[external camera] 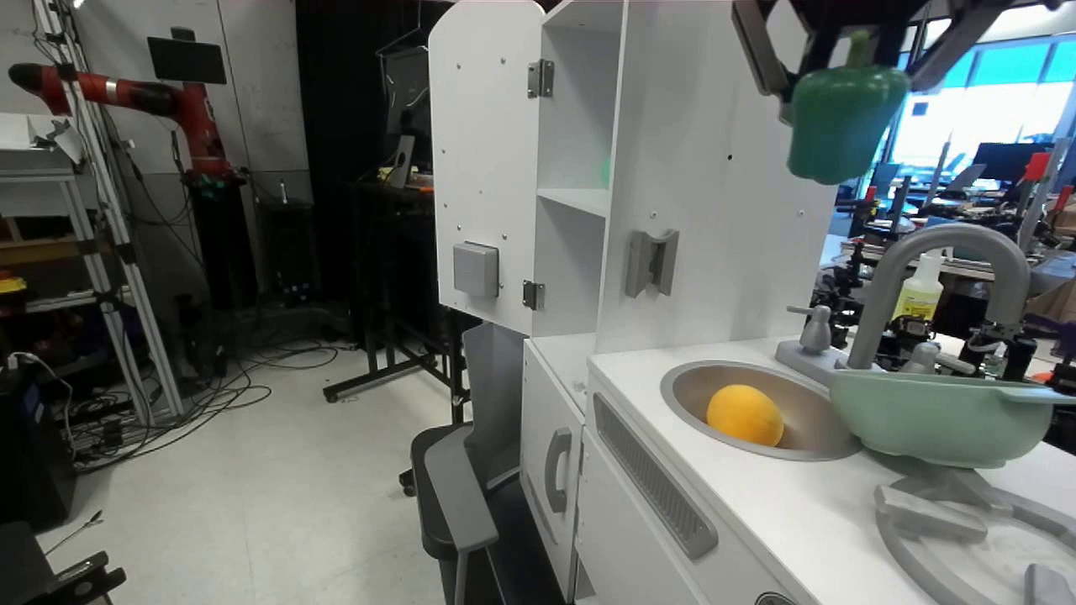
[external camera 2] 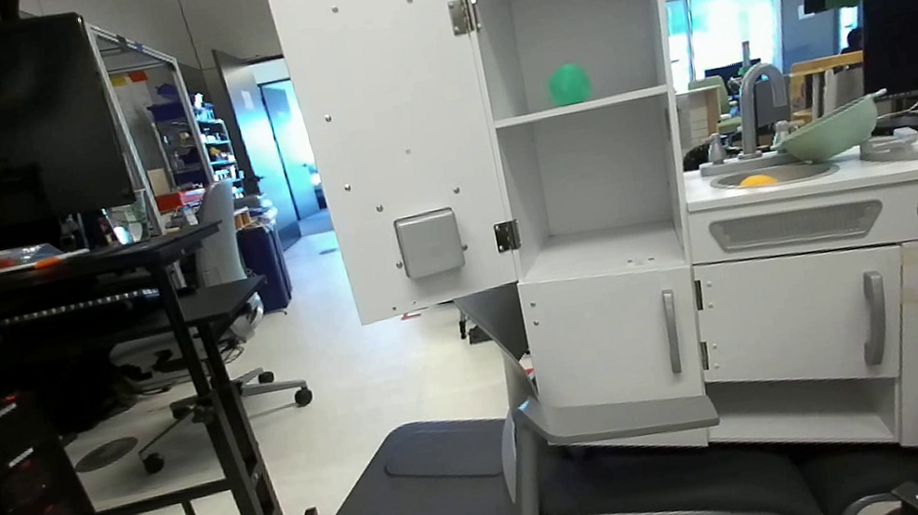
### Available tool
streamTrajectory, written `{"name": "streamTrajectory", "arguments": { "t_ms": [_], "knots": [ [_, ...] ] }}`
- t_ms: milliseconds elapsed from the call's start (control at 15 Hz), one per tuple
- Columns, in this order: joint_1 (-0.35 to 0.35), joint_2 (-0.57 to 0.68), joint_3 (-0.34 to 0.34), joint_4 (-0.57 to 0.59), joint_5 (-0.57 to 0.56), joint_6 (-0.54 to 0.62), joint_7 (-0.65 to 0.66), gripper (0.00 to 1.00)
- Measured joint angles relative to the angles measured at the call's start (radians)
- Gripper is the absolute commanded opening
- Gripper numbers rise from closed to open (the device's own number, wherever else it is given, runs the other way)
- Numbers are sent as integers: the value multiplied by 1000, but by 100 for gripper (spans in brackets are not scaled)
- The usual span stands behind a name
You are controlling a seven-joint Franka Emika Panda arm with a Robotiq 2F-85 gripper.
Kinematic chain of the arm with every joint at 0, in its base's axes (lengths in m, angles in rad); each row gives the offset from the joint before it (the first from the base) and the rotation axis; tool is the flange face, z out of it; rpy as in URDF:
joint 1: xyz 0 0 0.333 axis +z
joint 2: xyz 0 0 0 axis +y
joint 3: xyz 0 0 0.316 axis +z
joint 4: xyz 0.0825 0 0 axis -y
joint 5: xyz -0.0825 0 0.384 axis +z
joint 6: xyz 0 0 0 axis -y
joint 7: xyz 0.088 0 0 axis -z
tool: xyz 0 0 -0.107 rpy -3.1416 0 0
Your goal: Open the door of the top cabinet then put the green plushie and the green pepper in the top compartment of the open cabinet
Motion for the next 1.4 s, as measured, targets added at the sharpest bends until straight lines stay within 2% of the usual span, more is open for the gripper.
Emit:
{"name": "streamTrajectory", "arguments": {
  "t_ms": [200,467,600,800,1133,1400],
  "knots": [
    [53,-101,19,-151,-38,10,-43,6],
    [143,-239,27,-357,-88,80,-38,6],
    [199,-309,31,-463,-109,131,-4,6],
    [295,-410,55,-598,-142,203,114,6],
    [428,-419,90,-631,-265,359,427,6],
    [452,-318,71,-572,-438,498,678,6]
  ]
}}
